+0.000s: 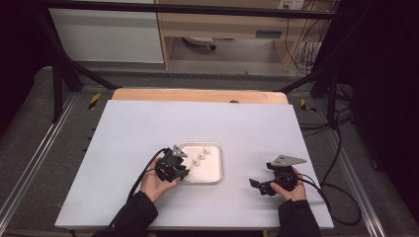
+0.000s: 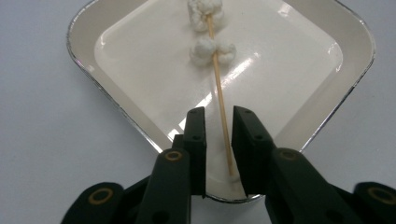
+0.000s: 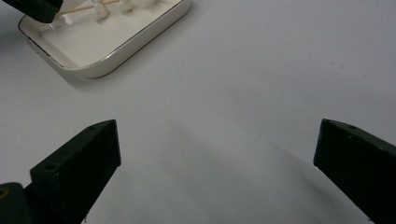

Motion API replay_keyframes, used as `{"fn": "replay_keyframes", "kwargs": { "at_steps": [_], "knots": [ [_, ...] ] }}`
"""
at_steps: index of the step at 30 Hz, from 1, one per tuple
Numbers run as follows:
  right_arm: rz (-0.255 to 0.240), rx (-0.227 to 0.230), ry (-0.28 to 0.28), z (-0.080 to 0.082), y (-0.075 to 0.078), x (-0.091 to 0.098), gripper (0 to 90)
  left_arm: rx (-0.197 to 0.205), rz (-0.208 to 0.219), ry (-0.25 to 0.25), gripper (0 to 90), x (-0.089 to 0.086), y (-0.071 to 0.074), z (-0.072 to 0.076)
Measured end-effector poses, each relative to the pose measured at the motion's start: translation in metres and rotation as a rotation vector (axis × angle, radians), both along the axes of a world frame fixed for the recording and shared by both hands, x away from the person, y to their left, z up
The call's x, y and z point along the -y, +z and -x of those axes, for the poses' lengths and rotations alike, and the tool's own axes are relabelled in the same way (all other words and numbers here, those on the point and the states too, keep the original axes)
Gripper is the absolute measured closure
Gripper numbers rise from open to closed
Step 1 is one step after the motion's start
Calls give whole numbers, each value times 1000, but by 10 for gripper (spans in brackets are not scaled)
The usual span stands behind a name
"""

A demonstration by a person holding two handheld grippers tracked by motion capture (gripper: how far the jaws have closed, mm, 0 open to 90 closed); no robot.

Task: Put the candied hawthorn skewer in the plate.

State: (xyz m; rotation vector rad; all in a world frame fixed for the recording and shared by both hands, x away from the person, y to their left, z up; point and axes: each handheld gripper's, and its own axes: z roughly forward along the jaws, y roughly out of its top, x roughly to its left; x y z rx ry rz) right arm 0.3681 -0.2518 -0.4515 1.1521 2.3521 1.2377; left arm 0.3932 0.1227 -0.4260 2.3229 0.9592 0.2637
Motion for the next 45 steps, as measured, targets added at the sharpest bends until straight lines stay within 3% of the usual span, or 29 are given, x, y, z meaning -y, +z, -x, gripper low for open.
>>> {"fn": "replay_keyframes", "kwargs": {
  "at_steps": [3, 15, 25, 31, 36, 45],
  "knots": [
    [-1, 1, -4, 0, 1, 1, 10, 15, 25, -1, 666, -6, 3, 1],
    [-3, 5, -9, 0, 2, 2, 9, 78, 49, -17, 254, -42, 11, 10],
    [-4, 3, -17, 1, 3, 3, 6, 96, 96, 46, 92, -91, 3, 22],
    [1, -3, -16, 1, 2, 3, 6, 94, 135, 101, 68, -120, -11, 30],
    [-2, -10, -18, 2, 2, 3, 6, 111, 136, 114, 68, -138, -21, 36],
    [-2, -16, -18, 3, -1, 4, 7, 121, 149, 119, 68, -145, -24, 40]
  ]
}}
